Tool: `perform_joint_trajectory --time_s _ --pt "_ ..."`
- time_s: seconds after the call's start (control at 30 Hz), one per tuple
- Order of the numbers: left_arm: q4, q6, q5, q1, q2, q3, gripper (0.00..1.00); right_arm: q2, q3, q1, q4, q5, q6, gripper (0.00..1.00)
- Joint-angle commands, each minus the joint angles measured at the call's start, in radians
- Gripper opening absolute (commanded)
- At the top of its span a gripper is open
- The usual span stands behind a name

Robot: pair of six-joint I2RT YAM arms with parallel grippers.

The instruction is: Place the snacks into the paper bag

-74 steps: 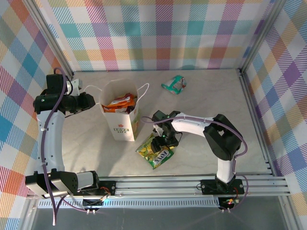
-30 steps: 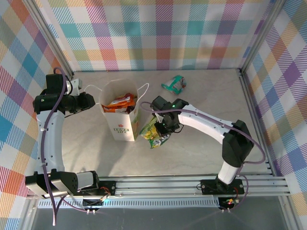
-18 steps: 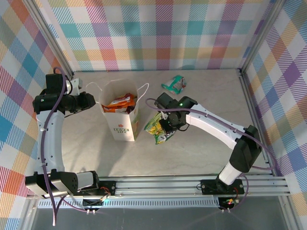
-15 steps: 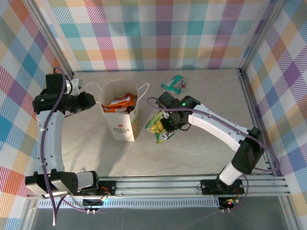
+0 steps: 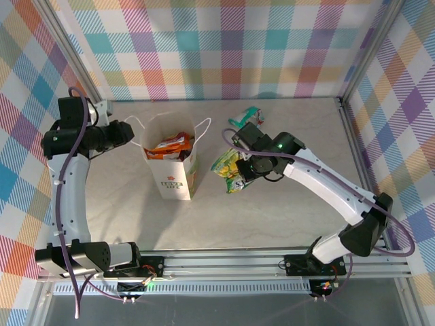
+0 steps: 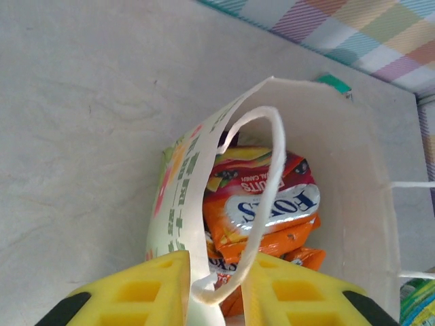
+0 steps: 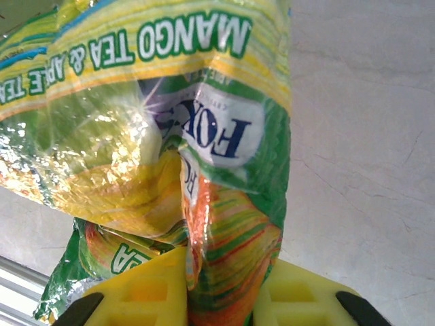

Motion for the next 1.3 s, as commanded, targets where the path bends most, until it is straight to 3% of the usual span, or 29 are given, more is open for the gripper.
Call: perform_joint_trajectory --time_s 0.0,0.43,0.67,0.9,1.07,1.27 --pt "0.028 -0.022 0.012 0.021 0.022 0.038 0.27 -0.061 0.078 -0.003 -0.019 0.013 0.023 0.09" --pt "0.059 -0.023 0.021 0.021 0.071 0.042 0.16 -0.023 0.362 -0.003 -0.039 -0.073 -0.015 0.09" --pt "-0.046 0.129 -0.047 0.021 0.058 0.059 0.13 0.091 0.541 -0.003 0.029 -0.202 -0.028 0.08" --pt "-0.043 0.244 -0.084 0.021 0.003 0.028 0.12 0.234 0.748 0.0 0.05 -0.233 -0.009 0.08" --pt "-0.05 0.274 -0.063 0.021 -0.002 0.032 0.12 0.359 0.883 0.006 0.05 -0.289 0.021 0.07" --pt "-0.045 0.273 -0.123 0.02 -0.002 0.01 0.12 0.442 0.944 0.018 0.098 -0.305 0.067 0.07"
